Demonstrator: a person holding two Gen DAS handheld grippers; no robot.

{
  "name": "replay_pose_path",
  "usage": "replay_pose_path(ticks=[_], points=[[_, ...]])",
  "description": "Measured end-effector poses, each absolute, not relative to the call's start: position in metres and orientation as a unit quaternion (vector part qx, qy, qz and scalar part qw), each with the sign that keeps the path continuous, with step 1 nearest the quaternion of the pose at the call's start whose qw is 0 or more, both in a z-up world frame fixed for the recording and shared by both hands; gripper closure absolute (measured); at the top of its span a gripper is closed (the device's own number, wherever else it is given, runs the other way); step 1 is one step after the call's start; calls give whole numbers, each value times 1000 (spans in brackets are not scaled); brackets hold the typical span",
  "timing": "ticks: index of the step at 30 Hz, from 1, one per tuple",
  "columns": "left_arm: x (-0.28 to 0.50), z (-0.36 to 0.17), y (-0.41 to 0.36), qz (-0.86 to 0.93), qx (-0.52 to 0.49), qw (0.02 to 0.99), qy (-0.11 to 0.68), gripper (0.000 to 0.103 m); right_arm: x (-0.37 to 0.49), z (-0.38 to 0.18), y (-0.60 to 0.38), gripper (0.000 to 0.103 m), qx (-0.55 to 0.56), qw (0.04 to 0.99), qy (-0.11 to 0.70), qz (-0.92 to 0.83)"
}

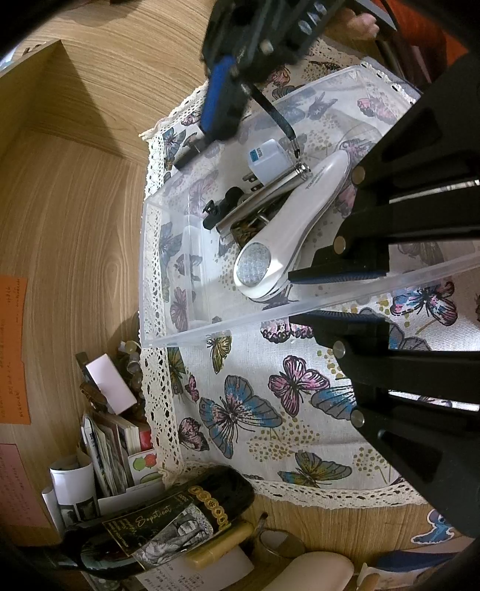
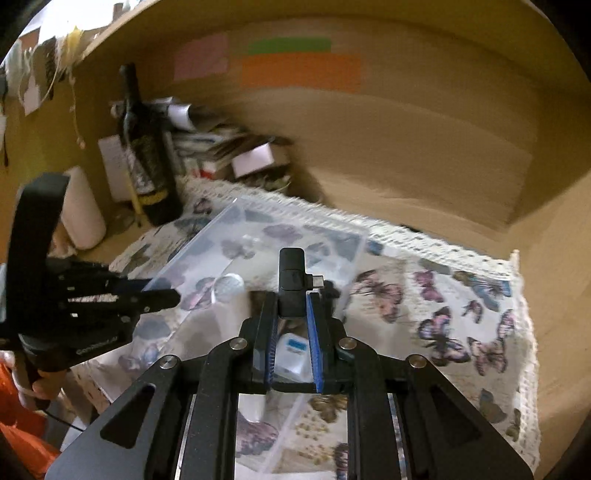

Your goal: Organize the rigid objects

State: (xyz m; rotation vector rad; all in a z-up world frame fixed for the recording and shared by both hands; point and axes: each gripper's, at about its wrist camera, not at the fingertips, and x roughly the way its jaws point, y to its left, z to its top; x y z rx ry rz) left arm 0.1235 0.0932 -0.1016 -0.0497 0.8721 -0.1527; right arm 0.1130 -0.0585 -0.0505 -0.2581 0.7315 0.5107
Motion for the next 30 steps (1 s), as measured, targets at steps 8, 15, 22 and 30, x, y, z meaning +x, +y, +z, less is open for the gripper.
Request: replay_pose_path(ticks=[8,15,22,30], points=[[123,-102,93,-73,-19,903,422,91,131,-76,-43,89,-141,867,410,247],[118,-92,94,-58,-4,911,408,89,126,-68,-53,72,-130,872,403,245],[101,-62,90,-38,2,933,358,59,106,-43,-68,58,-115,894,357,243],[75,-23,72,-38,-13,961,274,24,72,-9,-97,18,-95,933,271,216]])
